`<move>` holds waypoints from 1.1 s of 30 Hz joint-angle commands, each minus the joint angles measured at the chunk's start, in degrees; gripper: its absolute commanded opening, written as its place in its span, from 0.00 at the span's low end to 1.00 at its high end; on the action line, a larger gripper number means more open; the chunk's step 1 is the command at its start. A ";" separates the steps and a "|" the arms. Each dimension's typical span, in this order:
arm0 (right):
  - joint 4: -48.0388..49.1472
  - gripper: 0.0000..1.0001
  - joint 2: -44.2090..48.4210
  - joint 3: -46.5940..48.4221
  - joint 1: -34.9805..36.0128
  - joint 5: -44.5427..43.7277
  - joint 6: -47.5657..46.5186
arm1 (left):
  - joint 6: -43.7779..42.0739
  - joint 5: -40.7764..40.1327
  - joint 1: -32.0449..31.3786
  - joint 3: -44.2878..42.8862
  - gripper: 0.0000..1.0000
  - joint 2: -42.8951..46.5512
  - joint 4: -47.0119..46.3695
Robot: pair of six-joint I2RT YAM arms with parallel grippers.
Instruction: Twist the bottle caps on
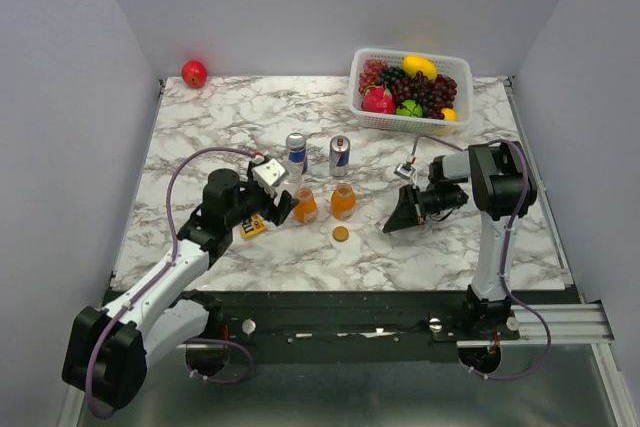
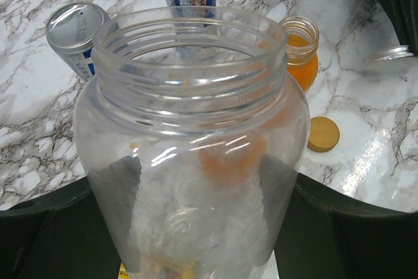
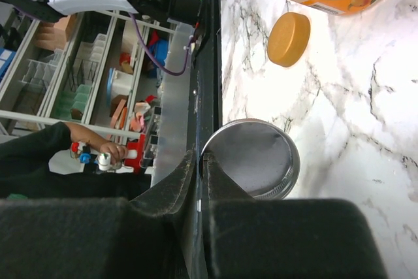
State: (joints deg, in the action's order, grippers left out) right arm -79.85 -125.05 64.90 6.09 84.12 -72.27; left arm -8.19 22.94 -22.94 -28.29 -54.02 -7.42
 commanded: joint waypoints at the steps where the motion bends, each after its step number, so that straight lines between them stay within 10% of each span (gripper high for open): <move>1: -7.68 0.16 -2.47 -1.45 -0.90 9.84 -1.12 | -1.39 0.18 0.35 -1.85 0.00 -0.56 -0.05; 16: -7.77 0.09 13.07 -1.45 -0.99 9.23 -7.18 | -13.78 12.36 -0.44 -5.98 0.00 -0.30 8.99; 23: 0.99 0.08 25.63 -2.40 -0.90 -2.88 1.14 | -20.03 17.40 -13.70 -10.29 0.00 -3.37 12.08; 28: 32.01 0.06 48.47 -14.34 -0.90 -22.20 24.69 | -10.20 18.64 -21.08 -4.42 0.00 -7.85 -5.03; 33: 19.71 0.06 55.44 -12.96 -0.81 -22.33 15.69 | 1.21 16.27 -25.22 -1.07 0.00 -17.33 -20.13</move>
State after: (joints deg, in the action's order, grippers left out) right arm -57.30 -72.14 51.37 5.50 66.83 -54.89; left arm -17.37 39.24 -45.52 -31.81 -64.99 -12.16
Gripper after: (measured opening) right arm 0.059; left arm 0.796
